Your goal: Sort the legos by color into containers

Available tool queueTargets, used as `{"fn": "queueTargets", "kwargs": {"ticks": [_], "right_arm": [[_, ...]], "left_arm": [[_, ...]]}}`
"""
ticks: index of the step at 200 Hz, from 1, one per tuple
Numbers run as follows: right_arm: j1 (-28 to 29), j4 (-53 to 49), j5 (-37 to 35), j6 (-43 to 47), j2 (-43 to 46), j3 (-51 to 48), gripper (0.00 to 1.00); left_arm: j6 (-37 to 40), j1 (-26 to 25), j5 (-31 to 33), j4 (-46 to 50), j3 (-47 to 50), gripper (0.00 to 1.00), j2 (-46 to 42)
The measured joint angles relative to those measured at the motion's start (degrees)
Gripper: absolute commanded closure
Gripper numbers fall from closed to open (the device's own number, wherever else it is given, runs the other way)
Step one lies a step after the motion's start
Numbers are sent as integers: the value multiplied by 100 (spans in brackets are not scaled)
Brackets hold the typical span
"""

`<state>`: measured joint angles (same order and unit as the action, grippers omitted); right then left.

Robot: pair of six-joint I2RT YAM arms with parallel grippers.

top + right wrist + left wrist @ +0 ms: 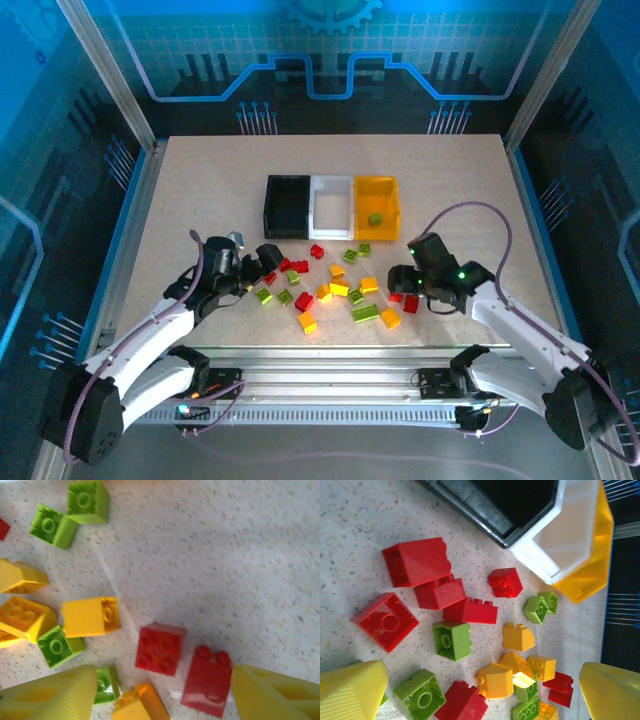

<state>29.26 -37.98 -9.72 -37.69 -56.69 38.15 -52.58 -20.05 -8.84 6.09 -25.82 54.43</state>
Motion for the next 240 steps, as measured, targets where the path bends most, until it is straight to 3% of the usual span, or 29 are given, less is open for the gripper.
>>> {"fn": "queueTargets", "kwargs": {"ticks": [52,187,240], "right_arm": [[52,114,9,-177,-205,-188,28],[308,804,-166,240,-1738,122,46],[420,911,-212,328,-2153,232,63]], "left_arm": [[-2,0,0,-44,162,1,33],[-2,0,-2,-208,199,1,306],[-2,0,-2,-208,199,1,306]]}}
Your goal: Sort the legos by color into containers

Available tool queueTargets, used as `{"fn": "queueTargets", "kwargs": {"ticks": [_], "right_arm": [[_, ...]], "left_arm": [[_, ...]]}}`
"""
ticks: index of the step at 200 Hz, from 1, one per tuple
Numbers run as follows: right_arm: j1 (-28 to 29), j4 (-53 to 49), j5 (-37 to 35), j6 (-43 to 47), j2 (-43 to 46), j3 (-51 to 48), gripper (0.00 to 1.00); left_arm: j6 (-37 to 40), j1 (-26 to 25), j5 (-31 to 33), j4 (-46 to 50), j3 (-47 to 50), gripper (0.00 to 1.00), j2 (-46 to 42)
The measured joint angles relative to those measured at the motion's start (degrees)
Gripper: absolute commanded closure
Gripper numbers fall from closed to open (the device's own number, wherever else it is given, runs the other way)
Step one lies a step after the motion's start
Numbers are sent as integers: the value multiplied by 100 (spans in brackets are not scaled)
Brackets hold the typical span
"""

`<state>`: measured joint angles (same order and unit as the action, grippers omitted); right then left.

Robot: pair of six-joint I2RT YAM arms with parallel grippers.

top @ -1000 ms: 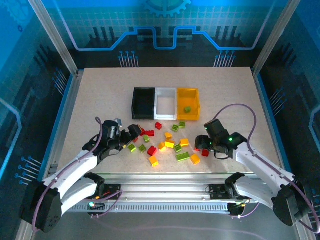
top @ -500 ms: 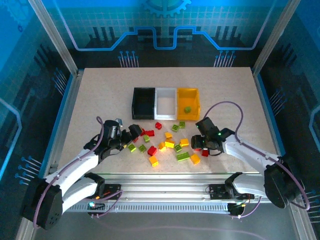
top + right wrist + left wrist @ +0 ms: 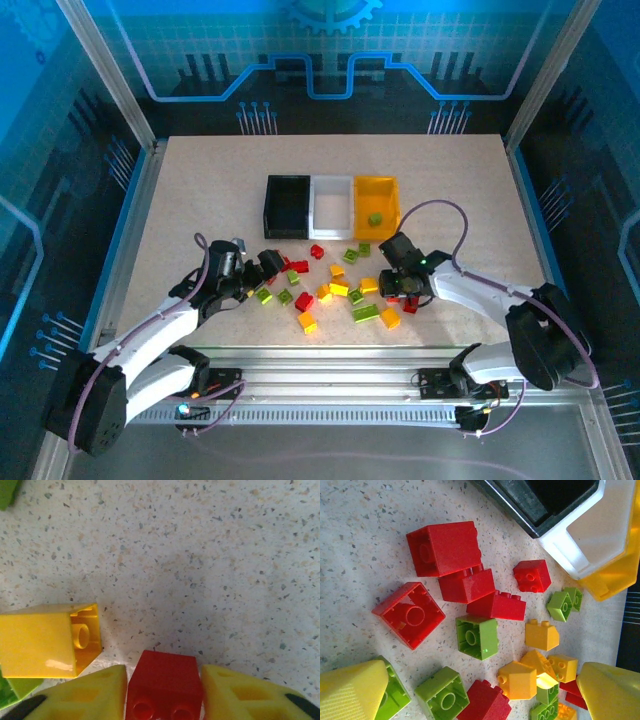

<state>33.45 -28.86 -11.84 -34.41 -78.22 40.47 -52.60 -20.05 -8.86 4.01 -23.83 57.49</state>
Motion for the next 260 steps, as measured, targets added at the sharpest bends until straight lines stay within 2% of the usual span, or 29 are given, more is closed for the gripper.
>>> {"fn": "queueTargets", "kwargs": {"ticks": [44,70,98,126,161,216,260], "right_arm": [[2,4,-70,52,-28,94,79],[2,-109,-81,157,42,476,81],[2,-74,9,323,-33,1517,80],[15,236,116,476,-767,2719,78],[24,323,173,599,-2177,4140,78],[-4,37,28,601,-3783,5672,70],[-48,-157,31,595,-4116,5831,50]], "left_arm": [[0,0,2,2,0,1,0],[0,0,2,2,0,1,0],[0,0,2,2,0,1,2],[0,0,2,9,0,1,2],[2,0,4,129,0,1,-2],[4,0,9,345,-2,1,-92],[22,0,9,457,-13,1,-94]]}}
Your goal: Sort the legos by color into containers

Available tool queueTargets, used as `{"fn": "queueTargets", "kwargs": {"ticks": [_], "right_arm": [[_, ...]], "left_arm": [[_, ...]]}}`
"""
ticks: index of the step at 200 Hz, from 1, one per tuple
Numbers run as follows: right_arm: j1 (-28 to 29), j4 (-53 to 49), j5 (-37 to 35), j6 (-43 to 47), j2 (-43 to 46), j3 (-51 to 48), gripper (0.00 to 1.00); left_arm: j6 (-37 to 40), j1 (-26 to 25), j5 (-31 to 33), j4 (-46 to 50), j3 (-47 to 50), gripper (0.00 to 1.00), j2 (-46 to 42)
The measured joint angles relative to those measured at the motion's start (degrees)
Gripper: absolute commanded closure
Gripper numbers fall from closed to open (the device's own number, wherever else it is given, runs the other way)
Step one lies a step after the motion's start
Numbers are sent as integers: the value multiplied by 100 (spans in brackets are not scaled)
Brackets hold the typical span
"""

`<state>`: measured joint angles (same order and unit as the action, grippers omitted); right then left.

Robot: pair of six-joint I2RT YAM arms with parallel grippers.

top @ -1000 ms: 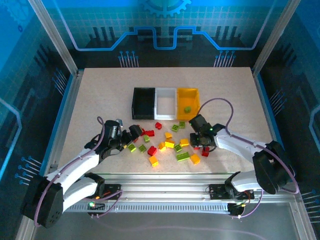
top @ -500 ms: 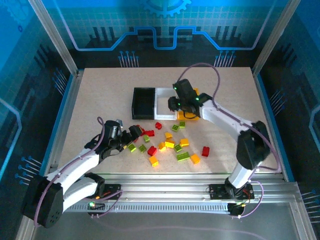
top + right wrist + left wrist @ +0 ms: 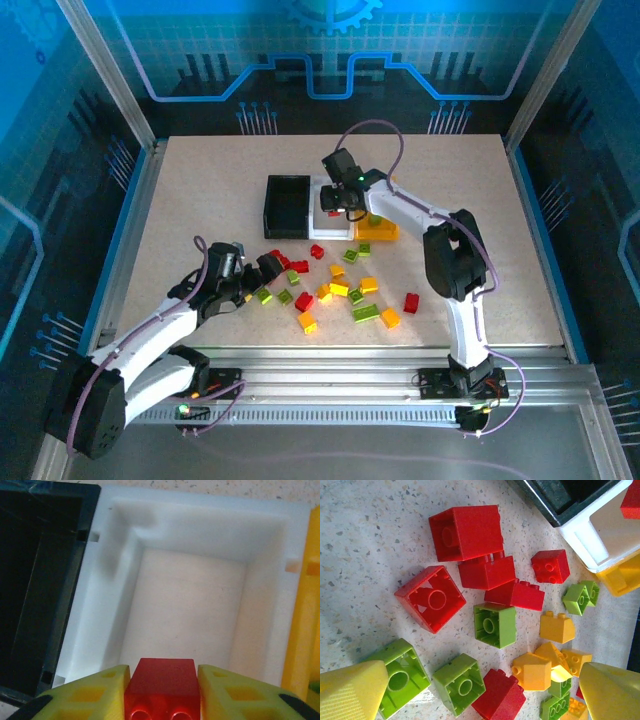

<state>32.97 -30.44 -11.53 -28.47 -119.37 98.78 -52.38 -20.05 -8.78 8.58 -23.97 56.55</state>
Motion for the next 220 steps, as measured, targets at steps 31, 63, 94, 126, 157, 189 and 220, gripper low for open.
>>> {"fn": "queueTargets", "kwargs": {"ticks": [31,63,94,126,157,189,220], "right_arm": [[-15,13,22,15,61,-2,41],[-13,90,109,-22,907,-748,37],[13,90,214,-131,2321,-1965,36],[138,-70,280,-299,3687,-3438,36],[297,-562,343,-522,4588,-4715,35],[398,-997,492,-765,5305,-5633,34],[529,-1117,586,-887,5453,-6008,35]], "left_arm": [[2,0,0,24,0,1,-13],[2,0,-4,37,-28,1,-70],[2,0,-7,31,-103,1,-87],[0,0,-9,13,-105,1,-85],[-2,-11,-46,2,-105,1,-76],[-2,-22,-61,-48,-105,1,-50],[-4,-26,-68,-127,-105,1,46]]}}
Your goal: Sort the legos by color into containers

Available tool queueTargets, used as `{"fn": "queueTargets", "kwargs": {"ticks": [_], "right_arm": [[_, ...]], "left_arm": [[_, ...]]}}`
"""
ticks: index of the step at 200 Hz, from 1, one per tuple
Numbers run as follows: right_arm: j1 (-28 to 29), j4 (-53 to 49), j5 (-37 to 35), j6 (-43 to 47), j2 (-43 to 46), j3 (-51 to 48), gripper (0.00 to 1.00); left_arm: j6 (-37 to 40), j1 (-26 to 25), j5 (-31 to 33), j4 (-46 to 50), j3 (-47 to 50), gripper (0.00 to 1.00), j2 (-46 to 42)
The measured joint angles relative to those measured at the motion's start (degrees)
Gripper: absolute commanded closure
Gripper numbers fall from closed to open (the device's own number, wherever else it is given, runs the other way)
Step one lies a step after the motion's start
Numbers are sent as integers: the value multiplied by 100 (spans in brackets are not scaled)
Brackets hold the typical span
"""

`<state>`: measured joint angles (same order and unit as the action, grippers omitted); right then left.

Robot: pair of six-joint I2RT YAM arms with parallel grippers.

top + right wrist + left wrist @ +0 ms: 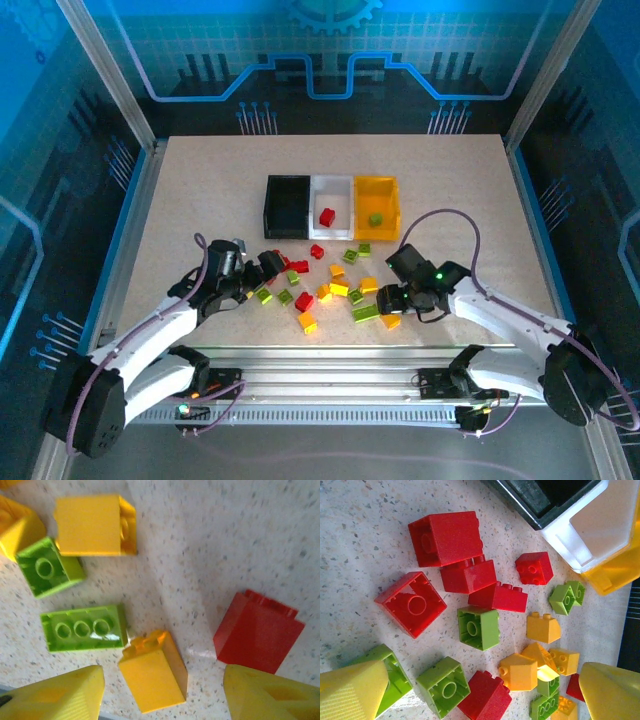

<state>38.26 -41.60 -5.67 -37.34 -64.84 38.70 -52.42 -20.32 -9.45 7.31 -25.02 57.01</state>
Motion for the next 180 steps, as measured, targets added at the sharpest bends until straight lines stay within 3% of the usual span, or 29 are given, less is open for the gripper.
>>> {"fn": "queueTargets", "kwargs": {"ticks": [126,180], "right_arm": [[457,365,-31,-111,-833,-138,45],[459,474,-90,-127,-914,-254,67]], "left_arm": [[-13,0,-4,-96,4,1,225],[-13,0,-7,-157,4,1,295]]}}
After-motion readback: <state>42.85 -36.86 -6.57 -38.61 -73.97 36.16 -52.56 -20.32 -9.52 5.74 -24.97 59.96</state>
